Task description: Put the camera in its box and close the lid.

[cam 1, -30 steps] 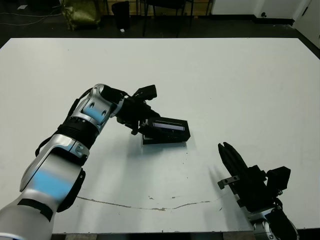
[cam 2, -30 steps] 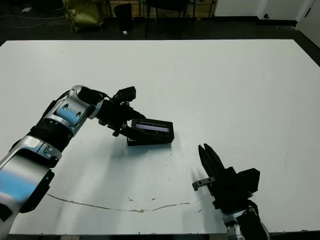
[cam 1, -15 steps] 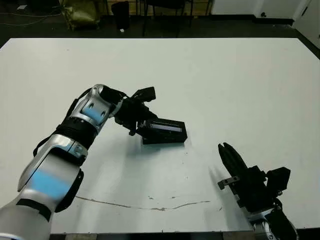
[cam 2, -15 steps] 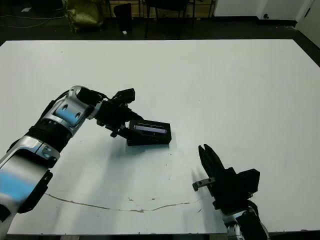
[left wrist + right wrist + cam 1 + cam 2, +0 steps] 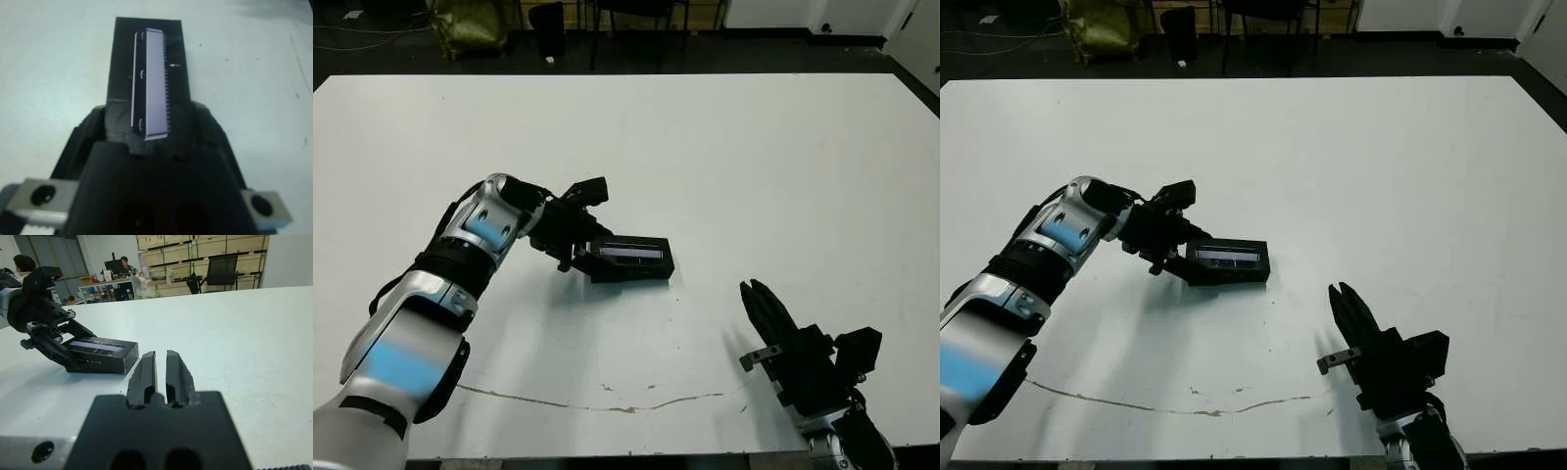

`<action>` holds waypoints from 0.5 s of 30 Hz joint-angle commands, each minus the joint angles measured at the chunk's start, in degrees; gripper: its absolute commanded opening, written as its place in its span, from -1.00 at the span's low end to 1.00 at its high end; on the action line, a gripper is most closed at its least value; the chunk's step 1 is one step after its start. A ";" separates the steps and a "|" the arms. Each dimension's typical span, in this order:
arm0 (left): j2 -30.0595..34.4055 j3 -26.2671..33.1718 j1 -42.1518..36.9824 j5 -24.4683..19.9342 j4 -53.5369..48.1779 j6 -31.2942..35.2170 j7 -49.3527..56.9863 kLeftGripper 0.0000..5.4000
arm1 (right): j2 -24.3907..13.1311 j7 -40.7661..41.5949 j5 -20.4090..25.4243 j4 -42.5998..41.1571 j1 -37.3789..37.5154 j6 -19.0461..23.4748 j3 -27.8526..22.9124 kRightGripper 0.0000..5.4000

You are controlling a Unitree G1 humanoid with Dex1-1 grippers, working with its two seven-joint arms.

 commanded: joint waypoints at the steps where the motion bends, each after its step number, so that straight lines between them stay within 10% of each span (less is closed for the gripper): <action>1: 3.09 -0.37 2.22 1.58 0.49 0.09 -0.18 -0.06 | -0.18 0.52 0.36 1.05 0.73 -0.24 -0.28 -1.00; 15: 2.16 -0.24 5.38 0.73 2.03 2.19 0.40 -0.06 | -0.68 -0.63 0.39 -1.26 1.57 2.37 -0.58 -1.00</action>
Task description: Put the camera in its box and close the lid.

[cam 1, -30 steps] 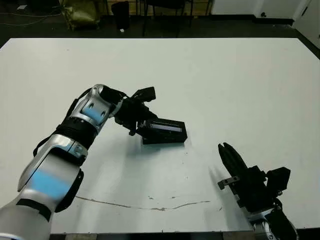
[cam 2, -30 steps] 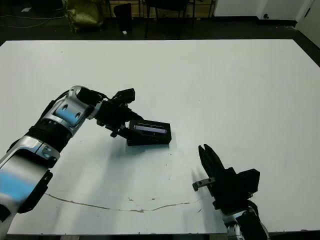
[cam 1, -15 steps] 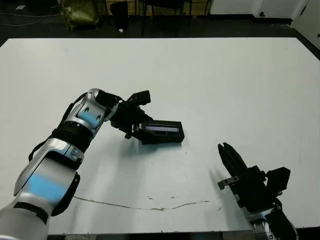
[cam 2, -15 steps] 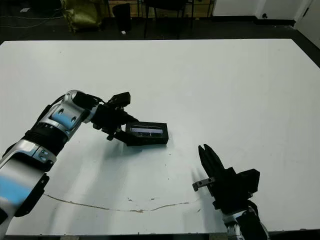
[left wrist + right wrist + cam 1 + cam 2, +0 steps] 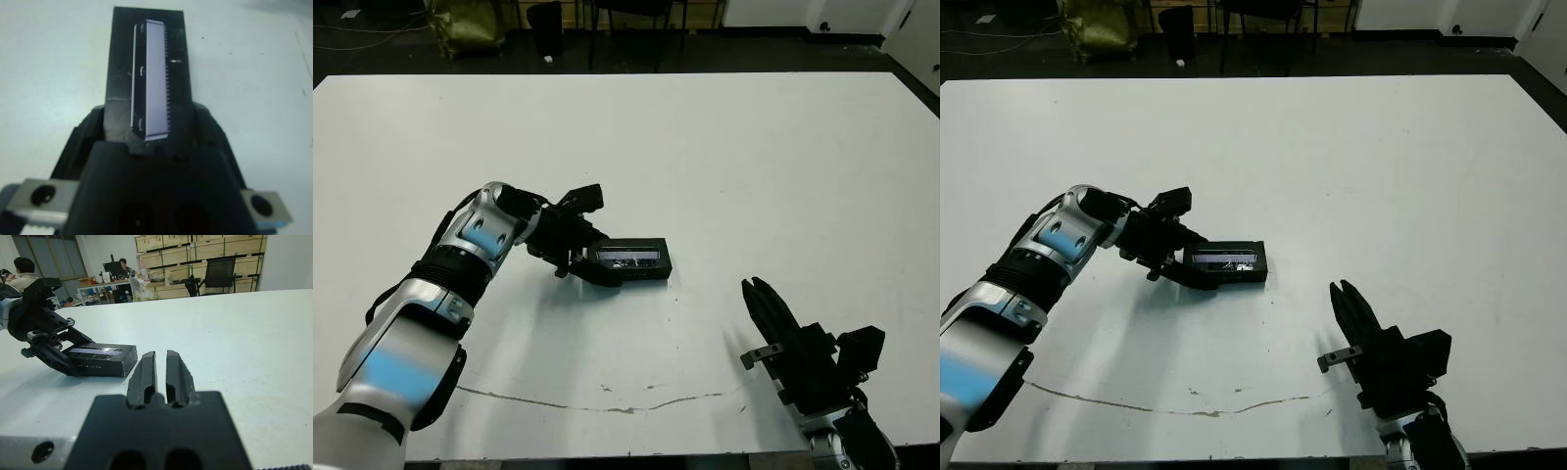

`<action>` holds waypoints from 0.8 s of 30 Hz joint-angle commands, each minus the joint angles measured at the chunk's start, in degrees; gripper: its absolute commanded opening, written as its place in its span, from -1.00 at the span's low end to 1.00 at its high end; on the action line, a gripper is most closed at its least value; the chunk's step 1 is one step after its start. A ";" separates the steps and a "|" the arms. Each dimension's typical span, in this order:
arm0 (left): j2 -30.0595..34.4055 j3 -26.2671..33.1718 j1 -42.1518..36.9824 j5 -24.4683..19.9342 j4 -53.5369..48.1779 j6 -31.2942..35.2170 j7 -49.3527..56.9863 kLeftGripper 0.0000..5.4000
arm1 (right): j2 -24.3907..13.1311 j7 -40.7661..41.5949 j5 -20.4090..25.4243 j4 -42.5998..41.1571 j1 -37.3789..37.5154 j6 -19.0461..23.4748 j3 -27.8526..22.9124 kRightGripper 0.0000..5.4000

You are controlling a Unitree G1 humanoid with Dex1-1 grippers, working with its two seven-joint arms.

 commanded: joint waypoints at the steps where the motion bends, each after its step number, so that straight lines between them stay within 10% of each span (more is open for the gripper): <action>1: 1.80 -1.02 3.72 1.49 2.39 1.40 -0.51 -0.06 | -0.58 -0.73 0.26 -0.54 1.58 2.60 -0.38 -1.00; 21: 1.27 -2.46 8.39 3.63 0.30 -2.36 6.94 -0.06 | -0.59 0.01 0.00 -0.71 1.49 2.48 -0.88 -1.00; 24: 1.65 -2.89 9.93 4.14 -0.67 -4.19 8.72 0.18 | -0.34 0.08 0.12 -0.69 1.64 2.12 -0.80 -1.00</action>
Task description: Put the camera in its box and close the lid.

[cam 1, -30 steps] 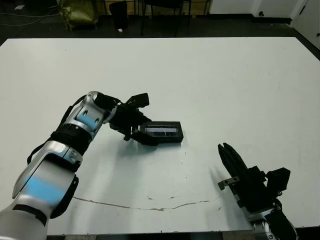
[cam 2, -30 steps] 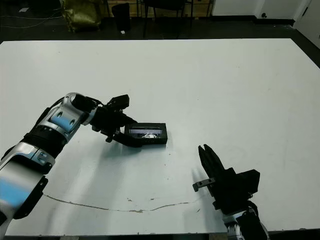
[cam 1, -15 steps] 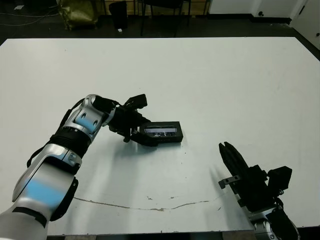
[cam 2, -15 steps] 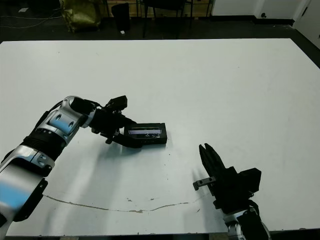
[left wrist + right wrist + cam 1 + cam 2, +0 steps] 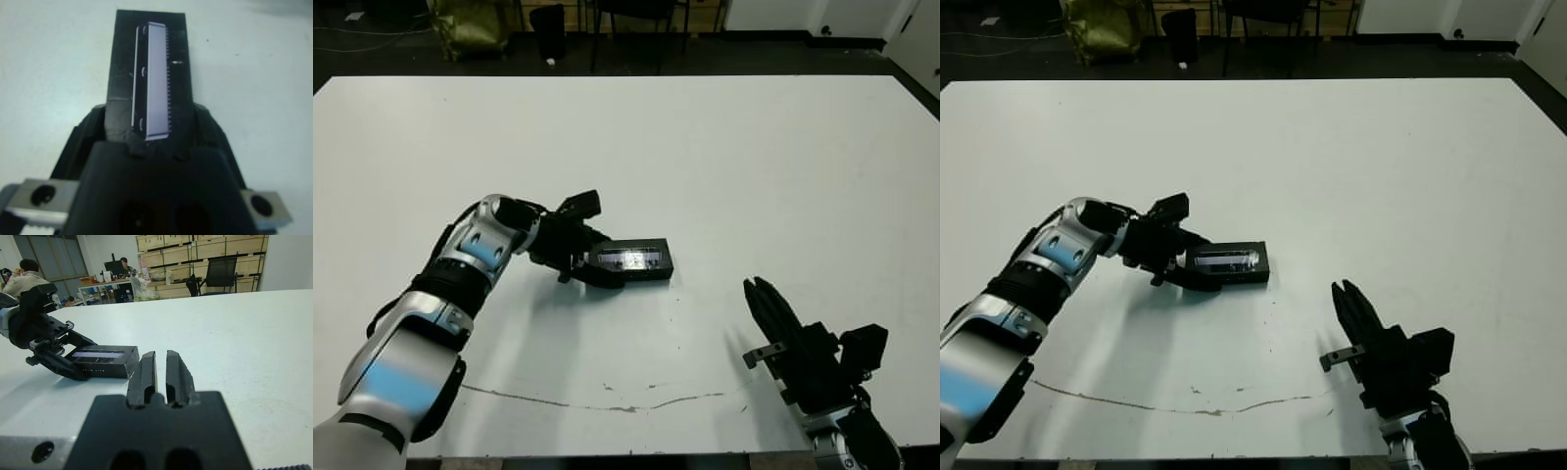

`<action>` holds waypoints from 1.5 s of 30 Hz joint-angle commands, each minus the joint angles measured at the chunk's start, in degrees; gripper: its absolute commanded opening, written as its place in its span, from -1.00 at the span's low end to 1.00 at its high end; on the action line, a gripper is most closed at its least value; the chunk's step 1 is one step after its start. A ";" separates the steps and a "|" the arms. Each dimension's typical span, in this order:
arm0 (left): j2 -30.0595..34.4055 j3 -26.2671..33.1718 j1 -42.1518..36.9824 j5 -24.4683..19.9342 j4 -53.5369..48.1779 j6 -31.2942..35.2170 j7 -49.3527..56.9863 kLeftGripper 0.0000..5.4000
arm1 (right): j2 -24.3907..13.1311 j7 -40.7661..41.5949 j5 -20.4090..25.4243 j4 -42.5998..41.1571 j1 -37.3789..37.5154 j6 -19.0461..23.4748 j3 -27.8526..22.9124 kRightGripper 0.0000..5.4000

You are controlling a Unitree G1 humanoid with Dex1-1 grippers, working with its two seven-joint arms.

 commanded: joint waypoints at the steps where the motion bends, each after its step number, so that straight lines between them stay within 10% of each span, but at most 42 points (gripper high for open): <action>1: 2.00 -2.84 5.44 4.29 2.07 0.36 2.14 0.27 | -0.35 0.45 -0.17 0.87 1.52 -0.68 -0.14 -1.00; 10: 3.93 -5.52 7.06 6.15 4.35 -8.88 4.03 1.00 | -0.63 1.56 0.49 1.80 1.46 -1.15 -0.64 -1.00; 26: 7.04 -4.82 7.24 6.07 8.00 -14.68 1.87 1.00 | -0.30 2.65 0.67 3.11 1.26 -3.13 -0.46 -1.00; 45: 23.44 2.42 15.93 -4.14 -0.24 -17.04 -10.51 1.00 | -0.55 1.04 0.08 0.73 1.90 0.27 -0.15 -1.00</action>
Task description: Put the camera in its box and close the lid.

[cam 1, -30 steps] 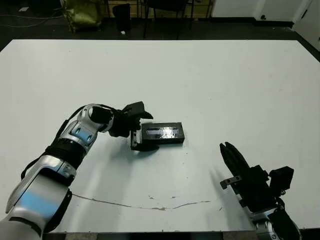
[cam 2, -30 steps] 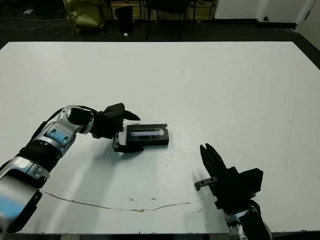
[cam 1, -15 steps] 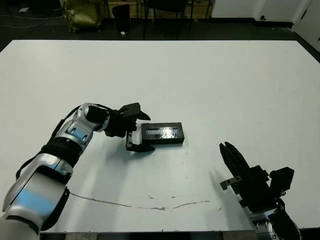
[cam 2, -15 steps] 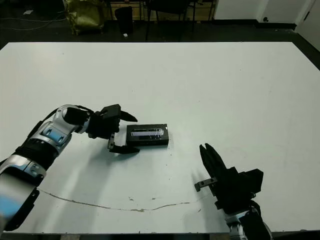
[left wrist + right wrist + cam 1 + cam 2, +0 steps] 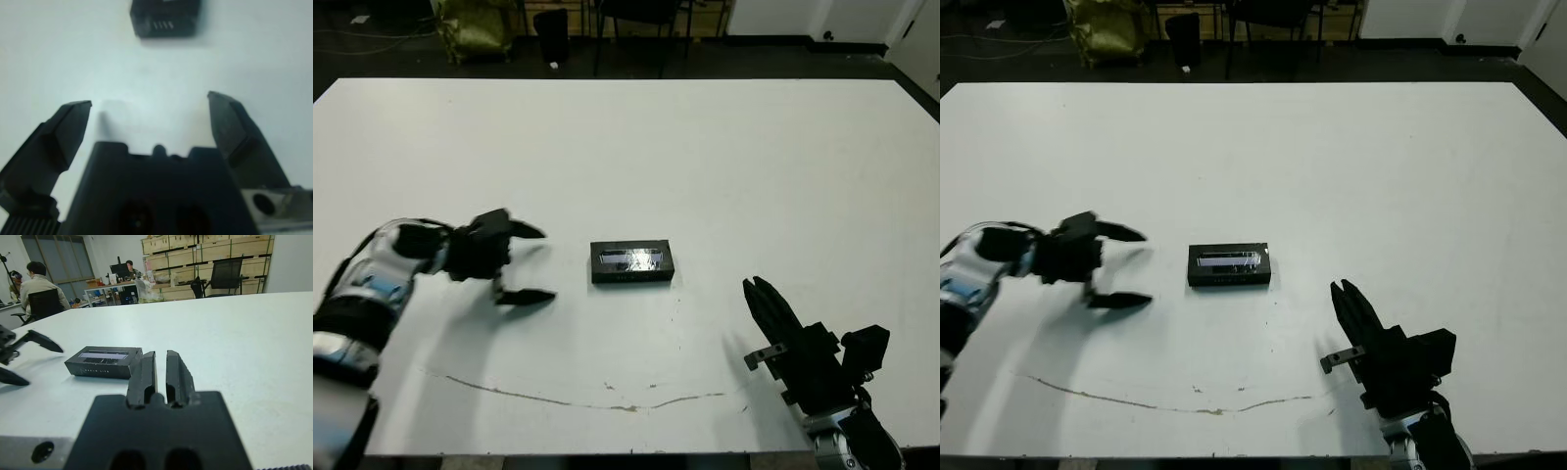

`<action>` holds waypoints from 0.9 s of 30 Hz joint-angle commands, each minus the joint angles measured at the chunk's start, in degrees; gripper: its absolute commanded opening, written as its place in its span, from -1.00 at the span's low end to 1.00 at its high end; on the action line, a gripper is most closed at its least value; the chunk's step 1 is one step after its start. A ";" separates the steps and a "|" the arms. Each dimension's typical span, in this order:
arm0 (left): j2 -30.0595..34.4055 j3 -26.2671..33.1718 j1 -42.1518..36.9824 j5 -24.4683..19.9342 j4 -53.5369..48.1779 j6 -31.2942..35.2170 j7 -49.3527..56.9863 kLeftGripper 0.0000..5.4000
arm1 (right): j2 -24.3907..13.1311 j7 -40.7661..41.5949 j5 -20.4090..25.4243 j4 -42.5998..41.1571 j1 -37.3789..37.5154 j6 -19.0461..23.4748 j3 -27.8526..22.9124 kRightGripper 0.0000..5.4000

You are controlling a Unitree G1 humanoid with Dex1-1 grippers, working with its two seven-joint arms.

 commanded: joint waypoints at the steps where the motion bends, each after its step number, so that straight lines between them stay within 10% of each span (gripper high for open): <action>1: 3.40 -1.95 4.23 3.25 -0.98 2.84 -4.21 1.00 | -0.59 -1.01 -0.88 -0.79 2.09 1.76 0.26 -1.00; 8: 6.22 4.53 5.27 0.00 -15.59 19.66 2.25 0.76 | -0.43 -0.15 -1.22 0.67 1.66 0.20 0.40 -1.00; 15: -8.76 18.23 17.43 -5.21 -40.75 28.70 35.88 0.12 | -0.23 -0.49 -0.75 0.47 1.62 0.74 0.39 -1.00; 27: -26.26 8.97 20.61 -3.15 -62.74 43.97 59.33 -0.99 | -0.27 -1.93 -1.18 -0.73 1.50 2.19 0.67 -1.00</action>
